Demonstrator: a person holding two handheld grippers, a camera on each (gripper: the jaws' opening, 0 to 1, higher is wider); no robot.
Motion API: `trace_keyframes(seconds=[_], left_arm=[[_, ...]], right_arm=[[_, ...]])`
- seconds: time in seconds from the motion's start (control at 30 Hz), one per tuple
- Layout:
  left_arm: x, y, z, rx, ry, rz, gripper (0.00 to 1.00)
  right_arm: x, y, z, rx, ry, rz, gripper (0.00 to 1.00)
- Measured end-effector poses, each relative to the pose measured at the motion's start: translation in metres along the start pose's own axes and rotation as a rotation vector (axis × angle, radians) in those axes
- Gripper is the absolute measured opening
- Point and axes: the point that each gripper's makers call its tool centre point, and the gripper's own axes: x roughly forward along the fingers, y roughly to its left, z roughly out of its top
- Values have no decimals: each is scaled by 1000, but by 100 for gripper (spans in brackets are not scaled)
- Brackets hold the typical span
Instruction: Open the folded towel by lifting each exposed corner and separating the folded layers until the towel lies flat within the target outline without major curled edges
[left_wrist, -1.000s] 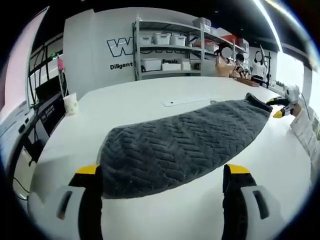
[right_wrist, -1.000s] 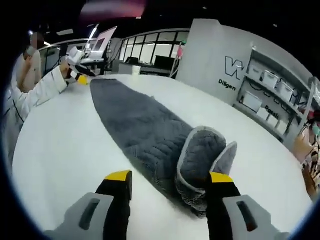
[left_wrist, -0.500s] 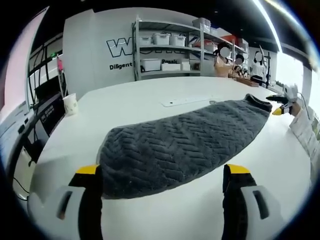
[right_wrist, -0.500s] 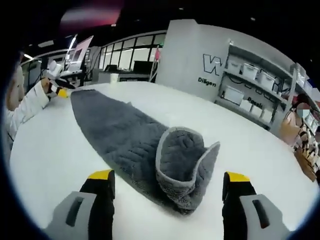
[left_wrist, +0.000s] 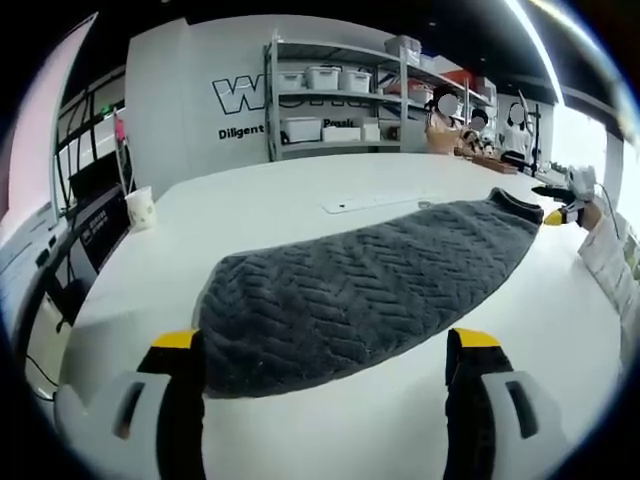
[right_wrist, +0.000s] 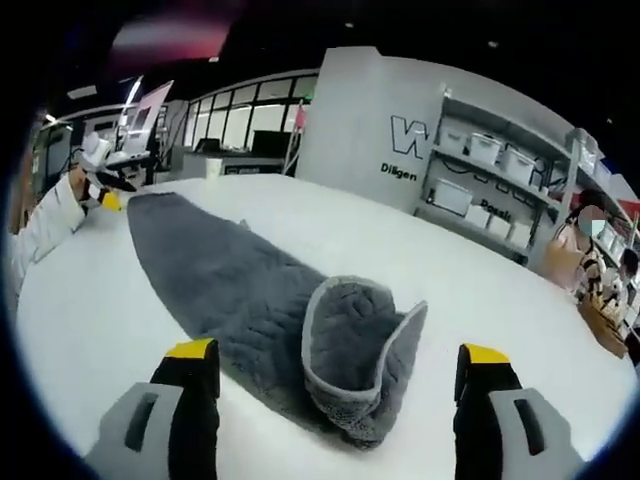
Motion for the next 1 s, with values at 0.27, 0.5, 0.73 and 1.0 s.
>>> trace_keyframes(seconds=[0.27, 0.5, 0.73, 1.0], left_arm=[[-3, 1, 2, -11, -12, -2, 99], [-6, 1, 3, -19, -25, -4, 99], [-7, 2, 6, -28, -35, -3, 99], [-8, 4, 9, -34, -45, -2, 99]], right_arm=[[11, 8, 17, -57, -2, -67, 84], [25, 17, 25, -81, -3, -67, 77], [39, 13, 29, -115, 43, -109, 63], [56, 21, 24, -182, 110, -139, 50]])
